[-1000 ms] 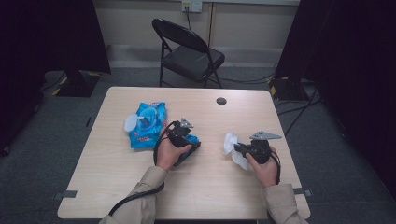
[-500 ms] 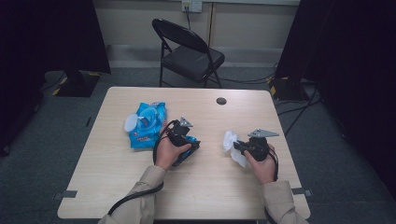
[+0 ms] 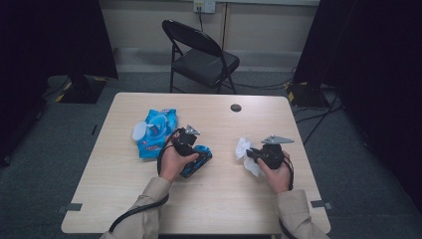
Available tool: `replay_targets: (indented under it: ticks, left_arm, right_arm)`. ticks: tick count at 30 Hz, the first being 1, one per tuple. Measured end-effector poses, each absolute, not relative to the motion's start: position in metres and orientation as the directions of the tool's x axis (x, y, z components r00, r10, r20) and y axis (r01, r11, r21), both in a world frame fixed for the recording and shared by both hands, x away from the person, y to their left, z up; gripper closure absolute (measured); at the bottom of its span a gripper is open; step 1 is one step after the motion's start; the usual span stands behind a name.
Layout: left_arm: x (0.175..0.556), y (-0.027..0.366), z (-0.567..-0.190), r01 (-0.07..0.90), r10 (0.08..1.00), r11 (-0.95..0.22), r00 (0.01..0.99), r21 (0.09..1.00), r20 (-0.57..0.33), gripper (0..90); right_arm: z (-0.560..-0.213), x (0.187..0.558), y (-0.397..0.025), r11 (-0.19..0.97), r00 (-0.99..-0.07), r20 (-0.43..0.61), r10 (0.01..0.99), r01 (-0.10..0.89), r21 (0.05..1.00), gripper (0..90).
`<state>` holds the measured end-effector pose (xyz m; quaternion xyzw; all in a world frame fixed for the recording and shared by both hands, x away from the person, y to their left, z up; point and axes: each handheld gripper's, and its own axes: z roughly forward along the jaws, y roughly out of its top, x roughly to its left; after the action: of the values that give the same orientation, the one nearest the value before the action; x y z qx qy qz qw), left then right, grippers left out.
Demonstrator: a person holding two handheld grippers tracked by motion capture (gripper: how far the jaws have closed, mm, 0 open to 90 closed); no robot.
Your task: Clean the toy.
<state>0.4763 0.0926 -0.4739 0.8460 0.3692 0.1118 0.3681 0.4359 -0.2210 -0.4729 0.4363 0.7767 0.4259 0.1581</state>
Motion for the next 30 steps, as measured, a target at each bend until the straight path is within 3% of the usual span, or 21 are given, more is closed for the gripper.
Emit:
replay_targets:
  ticks: [8,12,13,15,18,22,30]
  left_arm:
    - [0.475,0.097,-0.469,0.549,0.710,-0.446,0.698,0.707,-0.095,20.2]
    - [0.473,0.101,-0.468,0.543,0.705,-0.457,0.704,0.705,-0.085,18.9]
    - [0.471,0.101,-0.466,0.535,0.703,-0.450,0.706,0.715,-0.086,18.7]
    - [0.470,0.101,-0.465,0.537,0.698,-0.453,0.710,0.712,-0.092,18.7]
    - [0.467,0.105,-0.459,0.526,0.691,-0.454,0.717,0.719,-0.088,18.2]
    - [0.462,0.110,-0.454,0.534,0.680,-0.441,0.723,0.722,-0.120,17.5]
    - [0.445,0.126,-0.445,0.531,0.657,-0.438,0.740,0.725,-0.145,16.4]
  right_arm:
    - [-0.473,0.439,-0.221,0.249,-0.562,0.131,0.817,0.547,0.799,77.0]
    - [-0.474,0.439,-0.221,0.234,-0.552,0.144,0.821,0.556,0.798,65.9]
    - [-0.473,0.440,-0.221,0.217,-0.535,0.148,0.832,0.559,0.801,51.1]
    - [-0.473,0.440,-0.221,0.204,-0.527,0.158,0.835,0.564,0.800,48.2]
    - [-0.469,0.439,-0.221,0.203,-0.527,0.152,0.836,0.555,0.807,34.4]
    - [-0.465,0.437,-0.220,0.218,-0.542,0.148,0.827,0.552,0.805,24.8]
    - [-0.457,0.427,-0.223,0.244,-0.567,0.142,0.811,0.549,0.799,15.9]
